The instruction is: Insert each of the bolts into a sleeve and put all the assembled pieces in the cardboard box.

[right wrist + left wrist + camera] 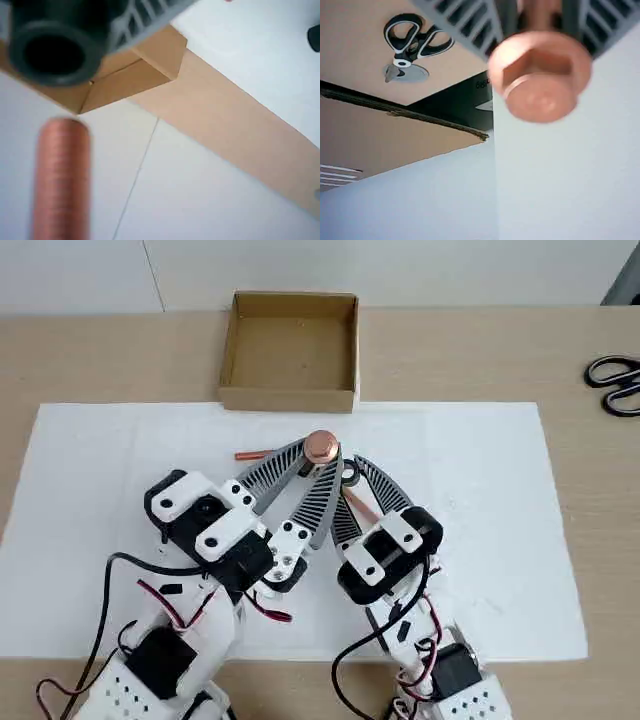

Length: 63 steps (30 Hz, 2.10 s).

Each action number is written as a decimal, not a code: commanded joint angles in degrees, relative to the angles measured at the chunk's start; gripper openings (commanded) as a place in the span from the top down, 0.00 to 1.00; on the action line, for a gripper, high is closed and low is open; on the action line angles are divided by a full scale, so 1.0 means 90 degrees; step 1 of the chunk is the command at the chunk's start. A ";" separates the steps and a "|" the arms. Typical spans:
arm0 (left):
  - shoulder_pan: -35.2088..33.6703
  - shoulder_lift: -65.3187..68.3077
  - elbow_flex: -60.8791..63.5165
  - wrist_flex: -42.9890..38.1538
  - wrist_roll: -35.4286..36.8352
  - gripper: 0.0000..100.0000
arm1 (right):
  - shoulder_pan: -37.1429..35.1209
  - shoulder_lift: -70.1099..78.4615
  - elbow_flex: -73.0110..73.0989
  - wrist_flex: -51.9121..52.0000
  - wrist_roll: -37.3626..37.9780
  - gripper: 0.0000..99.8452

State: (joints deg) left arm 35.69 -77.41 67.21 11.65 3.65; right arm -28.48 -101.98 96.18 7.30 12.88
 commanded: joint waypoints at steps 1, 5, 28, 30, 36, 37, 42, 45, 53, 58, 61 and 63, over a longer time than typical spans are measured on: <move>-0.0010 -0.0068 0.0054 -0.0293 0.0020 0.99 | 0.0044 -0.0142 0.0029 -0.0063 0.0020 1.00; 0.0010 -0.0068 0.0190 -0.0322 0.0020 0.99 | 0.0044 -0.0142 0.0029 -0.0044 0.0020 1.00; 0.0020 -0.0068 0.0415 -0.0449 0.0020 0.99 | -0.0005 -0.0142 0.0029 -0.0024 0.0010 1.00; 0.0020 -0.0068 0.0571 -0.0459 0.0020 0.99 | -0.0005 -0.0142 0.0029 -0.0024 0.0010 1.00; 0.0000 -0.0068 0.0708 -0.1084 -0.0010 0.99 | -0.0005 -0.0142 0.0029 -0.0024 0.0039 1.00; 0.0000 -0.0068 0.0708 -0.1084 -0.0010 0.99 | -0.0005 -0.0142 0.0029 -0.0024 0.0039 1.00; 0.0020 -0.0068 0.0708 -0.1074 0.0010 0.99 | -0.0005 -0.0142 0.0029 -0.0024 0.0029 1.00; 0.0020 -0.0068 0.0747 -0.1074 0.0020 0.99 | -0.0005 -0.0142 0.0029 -0.0024 0.0039 1.00; 0.0332 -0.0068 0.0845 -0.1114 -0.0010 0.99 | -0.0005 -0.0142 0.0029 -0.0024 0.0049 1.00; 0.0332 -0.0068 0.0689 -0.1094 -0.0010 0.99 | -0.0005 -0.0142 0.0029 -0.0024 0.0049 1.00; 0.0332 -0.0059 0.0816 -0.0947 -0.0020 0.99 | -0.0005 -0.0142 0.0029 -0.0024 0.0039 1.00; 0.0322 -0.0059 0.0952 -0.0830 -0.0234 0.99 | -0.0005 -0.0142 0.0029 -0.0024 0.0049 1.00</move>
State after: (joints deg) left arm 37.98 -77.67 75.56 3.30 3.21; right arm -28.13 -101.98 96.18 7.30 12.97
